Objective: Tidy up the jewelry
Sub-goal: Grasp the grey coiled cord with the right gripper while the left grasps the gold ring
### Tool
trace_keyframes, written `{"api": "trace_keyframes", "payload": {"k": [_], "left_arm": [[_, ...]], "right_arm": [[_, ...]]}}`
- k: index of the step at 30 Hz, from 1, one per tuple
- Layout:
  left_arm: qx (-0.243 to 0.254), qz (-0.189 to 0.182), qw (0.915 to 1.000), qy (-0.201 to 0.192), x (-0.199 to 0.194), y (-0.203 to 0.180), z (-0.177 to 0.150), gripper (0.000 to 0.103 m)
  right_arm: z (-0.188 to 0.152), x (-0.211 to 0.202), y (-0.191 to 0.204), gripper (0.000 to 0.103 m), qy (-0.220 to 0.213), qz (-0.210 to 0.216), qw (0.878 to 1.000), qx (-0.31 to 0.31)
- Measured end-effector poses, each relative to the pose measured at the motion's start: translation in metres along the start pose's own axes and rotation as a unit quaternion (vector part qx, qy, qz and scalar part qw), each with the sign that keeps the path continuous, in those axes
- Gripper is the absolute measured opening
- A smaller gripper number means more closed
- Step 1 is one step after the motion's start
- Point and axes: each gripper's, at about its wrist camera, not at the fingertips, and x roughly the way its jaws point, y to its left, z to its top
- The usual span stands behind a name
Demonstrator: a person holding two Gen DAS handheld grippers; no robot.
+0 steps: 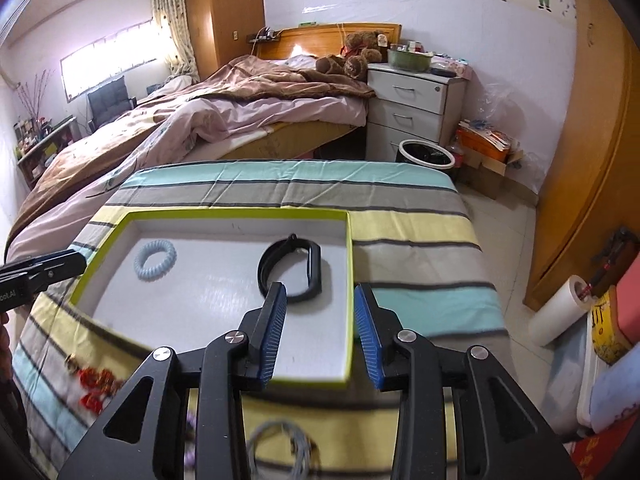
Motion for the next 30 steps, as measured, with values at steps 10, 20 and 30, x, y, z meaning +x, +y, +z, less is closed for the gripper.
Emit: {"api": "trace_keyframes", "payload": {"k": [10,20,30], "left_arm": [[-0.015,0.012,0.9998,-0.001,-0.032,0.011,-0.046,0.042],[-0.038,0.034,0.9986,0.009,-0.041,0.032,-0.074,0.042],[-0.055,0.038,0.9977,0.009,-0.048,0.045,-0.084,0.042]], "right_arm": [[-0.046,-0.017,-0.014,0.036,0.027,0.019,0.999,0.018],[-0.068,-0.011,-0.012,0.036,0.053,0.05,0.997,0.026],[-0.074,0.003,-0.005,0.036,0.076,0.043,0.996,0.012]]}}
